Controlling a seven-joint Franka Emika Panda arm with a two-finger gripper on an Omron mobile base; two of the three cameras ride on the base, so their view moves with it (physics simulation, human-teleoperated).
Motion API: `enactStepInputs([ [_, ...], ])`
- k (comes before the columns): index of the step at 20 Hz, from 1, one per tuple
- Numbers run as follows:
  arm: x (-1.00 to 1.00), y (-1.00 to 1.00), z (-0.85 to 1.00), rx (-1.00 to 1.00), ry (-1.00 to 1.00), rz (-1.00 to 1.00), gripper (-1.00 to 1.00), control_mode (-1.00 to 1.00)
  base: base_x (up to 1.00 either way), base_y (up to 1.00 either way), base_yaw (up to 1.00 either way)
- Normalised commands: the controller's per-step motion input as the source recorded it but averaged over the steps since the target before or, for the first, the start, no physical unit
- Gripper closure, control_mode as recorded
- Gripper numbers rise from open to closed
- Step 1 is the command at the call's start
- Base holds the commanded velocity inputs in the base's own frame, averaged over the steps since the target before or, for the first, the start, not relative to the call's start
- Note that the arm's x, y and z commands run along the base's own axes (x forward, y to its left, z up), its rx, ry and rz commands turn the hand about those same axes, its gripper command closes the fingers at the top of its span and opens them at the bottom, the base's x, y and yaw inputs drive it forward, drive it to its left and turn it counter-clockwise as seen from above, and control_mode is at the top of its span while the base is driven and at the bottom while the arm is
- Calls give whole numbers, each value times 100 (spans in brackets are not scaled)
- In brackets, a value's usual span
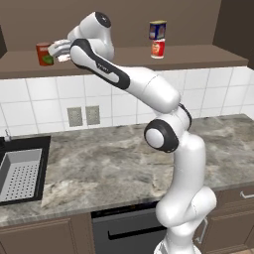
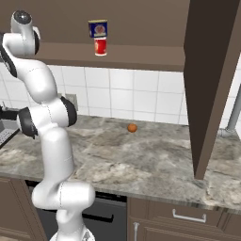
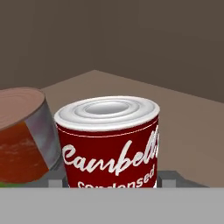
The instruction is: Stack two cans on top of the other two cans in the cabinet.
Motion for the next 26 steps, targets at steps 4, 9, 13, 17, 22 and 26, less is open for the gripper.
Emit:
enactStepInputs([
  [4, 0, 0, -8, 0, 0, -1, 100, -100, 0, 0, 0],
  [9, -5, -1, -8, 0, 0, 0, 100, -100, 0, 0, 0],
  [13, -25, -2, 0, 0, -2, 0, 100, -100, 0, 0, 0],
  [17, -32, -3, 1, 0, -7, 0, 100, -100, 0, 0, 0],
  [22, -32, -11, -2, 0, -9, 0, 100, -100, 0, 0, 0],
  [26, -28, -23, -5, 0, -13, 0, 100, -100, 0, 0, 0],
])
